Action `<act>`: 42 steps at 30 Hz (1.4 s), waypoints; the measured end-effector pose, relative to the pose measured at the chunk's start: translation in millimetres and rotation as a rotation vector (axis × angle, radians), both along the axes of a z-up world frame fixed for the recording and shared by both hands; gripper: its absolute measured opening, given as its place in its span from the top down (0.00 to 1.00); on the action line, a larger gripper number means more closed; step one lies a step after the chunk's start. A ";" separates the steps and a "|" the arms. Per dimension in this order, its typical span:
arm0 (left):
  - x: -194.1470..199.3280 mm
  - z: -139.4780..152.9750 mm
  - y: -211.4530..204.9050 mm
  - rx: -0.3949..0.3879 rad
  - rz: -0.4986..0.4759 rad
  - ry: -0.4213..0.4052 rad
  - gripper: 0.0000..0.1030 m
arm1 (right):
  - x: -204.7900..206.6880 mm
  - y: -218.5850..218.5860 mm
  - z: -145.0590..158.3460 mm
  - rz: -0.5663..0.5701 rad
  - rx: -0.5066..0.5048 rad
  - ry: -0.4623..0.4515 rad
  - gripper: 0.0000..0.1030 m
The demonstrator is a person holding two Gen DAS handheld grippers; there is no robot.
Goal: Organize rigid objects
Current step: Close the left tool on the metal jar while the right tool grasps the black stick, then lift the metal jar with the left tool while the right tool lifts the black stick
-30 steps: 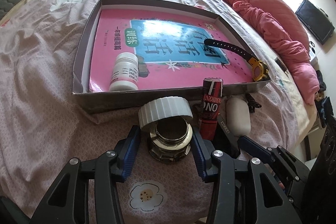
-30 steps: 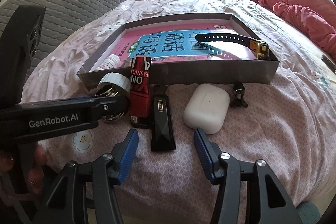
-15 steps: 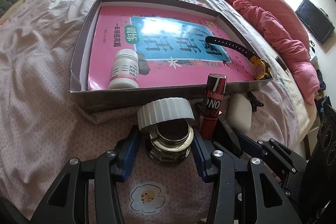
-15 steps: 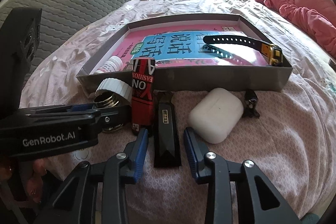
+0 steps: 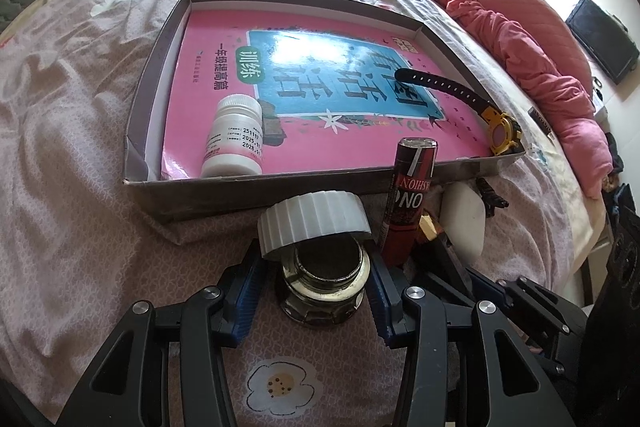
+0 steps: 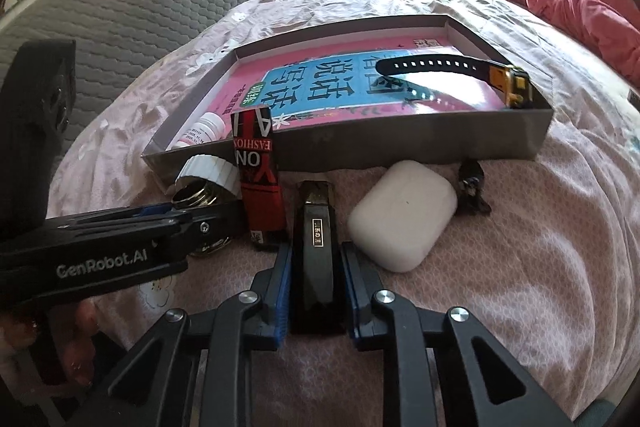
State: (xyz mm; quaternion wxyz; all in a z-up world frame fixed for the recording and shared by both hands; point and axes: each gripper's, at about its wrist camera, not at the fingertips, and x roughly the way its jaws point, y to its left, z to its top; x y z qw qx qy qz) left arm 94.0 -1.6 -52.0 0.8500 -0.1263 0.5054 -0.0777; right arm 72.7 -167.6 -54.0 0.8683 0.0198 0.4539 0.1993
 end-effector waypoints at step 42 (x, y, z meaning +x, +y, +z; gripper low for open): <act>-46.9 20.8 20.8 -0.018 0.062 -0.011 0.64 | -25.1 -41.1 28.5 -0.111 0.157 -0.006 0.78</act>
